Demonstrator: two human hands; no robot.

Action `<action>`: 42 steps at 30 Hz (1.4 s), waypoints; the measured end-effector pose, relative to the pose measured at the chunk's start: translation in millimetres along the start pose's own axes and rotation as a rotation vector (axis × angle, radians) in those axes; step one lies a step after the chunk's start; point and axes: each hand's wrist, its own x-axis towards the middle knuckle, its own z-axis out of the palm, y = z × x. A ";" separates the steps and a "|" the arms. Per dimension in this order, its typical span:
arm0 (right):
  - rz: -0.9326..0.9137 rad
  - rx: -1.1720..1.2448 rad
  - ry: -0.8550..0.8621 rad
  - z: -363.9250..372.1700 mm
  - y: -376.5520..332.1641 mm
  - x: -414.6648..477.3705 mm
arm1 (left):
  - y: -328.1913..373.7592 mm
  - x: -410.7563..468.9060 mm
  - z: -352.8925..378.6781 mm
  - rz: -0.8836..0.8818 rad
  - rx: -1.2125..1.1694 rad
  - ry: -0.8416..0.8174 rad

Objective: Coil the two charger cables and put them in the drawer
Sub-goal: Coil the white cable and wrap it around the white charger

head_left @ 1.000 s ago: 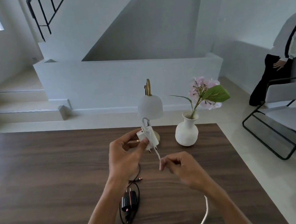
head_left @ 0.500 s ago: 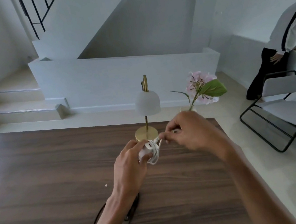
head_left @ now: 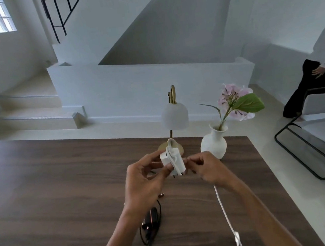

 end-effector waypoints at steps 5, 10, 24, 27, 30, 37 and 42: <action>-0.020 -0.196 -0.157 26.7 -10.8 -33.8 | -6.7 6.7 -0.3 0.020 0.113 0.177; -0.031 -0.475 -0.009 6.7 -51.9 -36.8 | -21.8 -2.8 1.1 0.323 0.643 0.044; -0.045 -0.081 0.004 -16.5 -4.3 17.2 | -12.9 -24.7 2.4 0.061 0.000 -0.075; -0.023 -0.025 -0.036 16.2 20.0 -7.5 | -9.1 -17.4 -1.1 -0.006 -0.045 0.116; -0.064 -0.045 -0.014 45.8 25.7 -42.6 | -18.8 -13.9 -7.1 -0.091 0.048 0.216; 0.047 0.122 -0.138 39.1 0.4 -84.0 | -41.7 -30.1 -1.1 -0.115 0.241 0.175; 0.119 0.346 -0.254 22.2 -5.5 -90.0 | -54.7 -29.6 11.8 -0.260 0.218 0.163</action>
